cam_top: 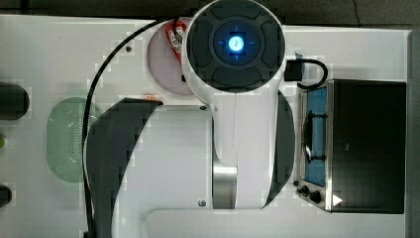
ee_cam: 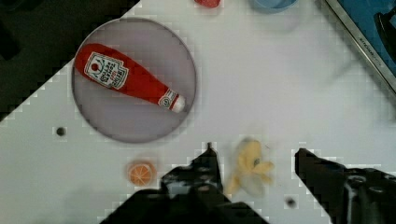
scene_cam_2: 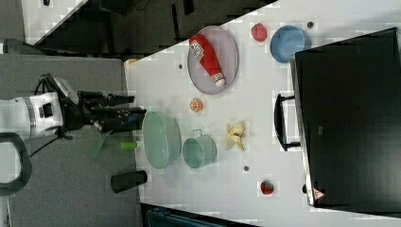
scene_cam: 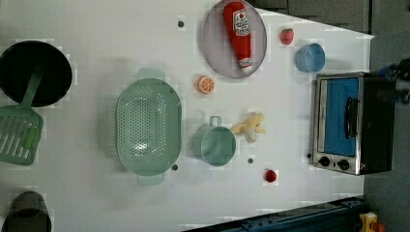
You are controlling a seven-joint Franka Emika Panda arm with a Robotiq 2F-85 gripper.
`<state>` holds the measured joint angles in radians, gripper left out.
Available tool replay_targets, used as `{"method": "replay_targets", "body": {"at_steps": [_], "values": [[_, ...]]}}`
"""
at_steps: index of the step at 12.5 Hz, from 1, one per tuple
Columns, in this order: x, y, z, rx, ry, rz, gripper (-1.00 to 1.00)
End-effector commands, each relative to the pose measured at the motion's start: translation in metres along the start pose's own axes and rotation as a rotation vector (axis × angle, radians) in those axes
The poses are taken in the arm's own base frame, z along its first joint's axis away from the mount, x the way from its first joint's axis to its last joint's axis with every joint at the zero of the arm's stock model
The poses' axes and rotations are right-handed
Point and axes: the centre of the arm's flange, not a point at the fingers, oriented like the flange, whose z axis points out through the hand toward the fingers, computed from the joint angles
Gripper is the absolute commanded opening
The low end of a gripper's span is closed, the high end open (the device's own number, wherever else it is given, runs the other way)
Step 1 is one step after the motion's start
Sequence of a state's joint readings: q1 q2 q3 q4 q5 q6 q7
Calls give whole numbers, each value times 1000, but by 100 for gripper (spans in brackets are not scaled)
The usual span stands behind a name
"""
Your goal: Pick banana from table and place on oven.
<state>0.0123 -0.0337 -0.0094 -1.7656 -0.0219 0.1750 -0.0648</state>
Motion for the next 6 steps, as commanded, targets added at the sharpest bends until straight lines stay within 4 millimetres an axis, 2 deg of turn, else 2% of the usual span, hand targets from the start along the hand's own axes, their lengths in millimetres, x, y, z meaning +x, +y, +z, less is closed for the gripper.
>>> {"method": "replay_targets", "body": {"at_steps": [1, 3, 6], "values": [[-112, 151, -78, 5, -27, 159, 58], [-112, 151, -78, 4, -28, 159, 100], [-111, 143, -65, -18, -44, 148, 100]]}}
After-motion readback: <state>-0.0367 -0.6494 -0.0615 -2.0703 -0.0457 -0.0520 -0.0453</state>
